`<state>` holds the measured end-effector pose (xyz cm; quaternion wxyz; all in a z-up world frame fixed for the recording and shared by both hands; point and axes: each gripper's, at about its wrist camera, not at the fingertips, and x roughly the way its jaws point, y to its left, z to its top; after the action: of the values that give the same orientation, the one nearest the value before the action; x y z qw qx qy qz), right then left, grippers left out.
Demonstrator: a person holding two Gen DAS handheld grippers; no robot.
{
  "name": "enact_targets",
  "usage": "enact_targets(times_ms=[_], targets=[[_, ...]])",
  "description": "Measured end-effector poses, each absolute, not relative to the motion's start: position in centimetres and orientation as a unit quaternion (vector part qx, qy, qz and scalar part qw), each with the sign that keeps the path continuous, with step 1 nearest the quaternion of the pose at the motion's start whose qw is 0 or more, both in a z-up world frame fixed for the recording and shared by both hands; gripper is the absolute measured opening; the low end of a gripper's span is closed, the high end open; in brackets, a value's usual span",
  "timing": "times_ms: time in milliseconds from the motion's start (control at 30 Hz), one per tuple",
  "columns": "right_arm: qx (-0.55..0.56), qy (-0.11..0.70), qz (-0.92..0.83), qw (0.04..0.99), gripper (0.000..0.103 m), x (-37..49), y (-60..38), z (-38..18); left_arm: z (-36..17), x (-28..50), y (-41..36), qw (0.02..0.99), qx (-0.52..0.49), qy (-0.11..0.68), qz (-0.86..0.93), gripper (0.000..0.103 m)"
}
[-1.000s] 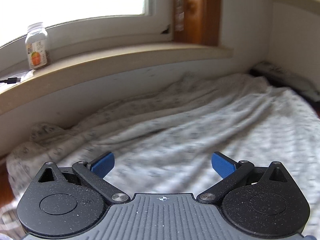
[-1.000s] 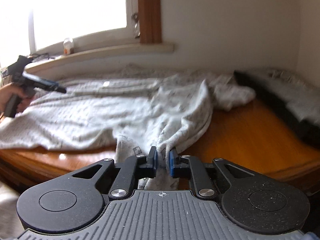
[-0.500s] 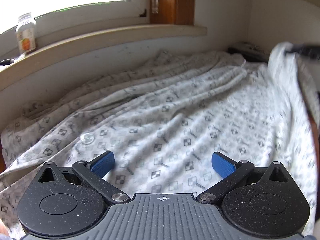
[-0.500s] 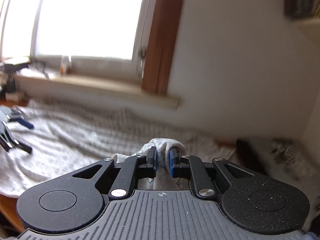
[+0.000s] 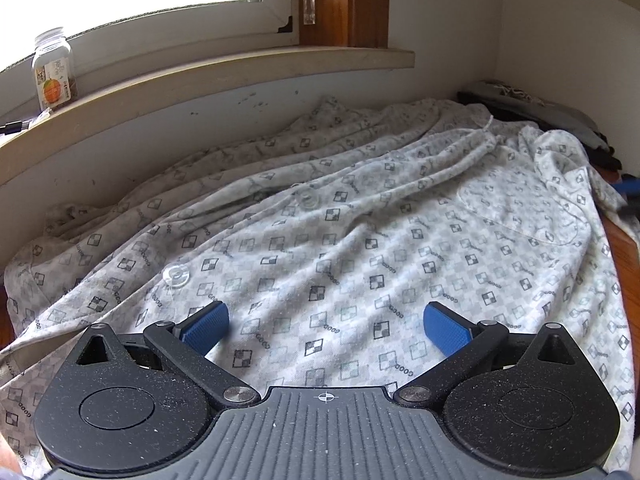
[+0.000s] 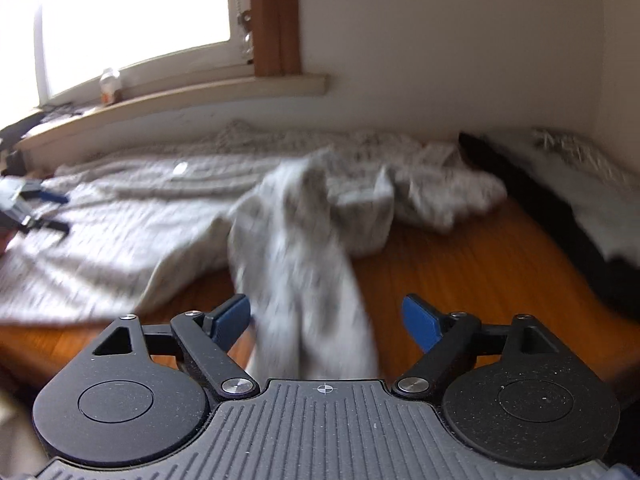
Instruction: Fold clothes
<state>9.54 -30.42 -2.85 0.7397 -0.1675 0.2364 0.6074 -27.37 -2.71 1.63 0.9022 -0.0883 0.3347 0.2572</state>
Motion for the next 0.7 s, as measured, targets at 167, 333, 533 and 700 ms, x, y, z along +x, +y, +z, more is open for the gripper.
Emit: enact_targets(times_ms=[167, 333, 533, 700], targets=[[-0.155, 0.229, 0.607, 0.745, 0.083, 8.9, -33.1, -4.1, 1.6, -27.4, -2.5, 0.903, -0.089, 0.334, 0.256, 0.103], [-0.145, 0.226, 0.612, 0.744, 0.025, 9.6, -33.7, -3.8, 1.7, -27.7, -2.6, 0.905, -0.087, 0.335, 0.248, 0.103], [-0.146, 0.184, 0.571, 0.787, 0.011, 11.6, -34.7, 1.0, 1.8, -28.5, -2.4, 0.908, -0.085, 0.335, 0.235, 0.103], [-0.167, 0.103, 0.579, 0.792, 0.011, 10.5, -32.7, 6.6, 1.8, -28.7, -2.1, 0.909, -0.086, 0.335, 0.233, 0.103]])
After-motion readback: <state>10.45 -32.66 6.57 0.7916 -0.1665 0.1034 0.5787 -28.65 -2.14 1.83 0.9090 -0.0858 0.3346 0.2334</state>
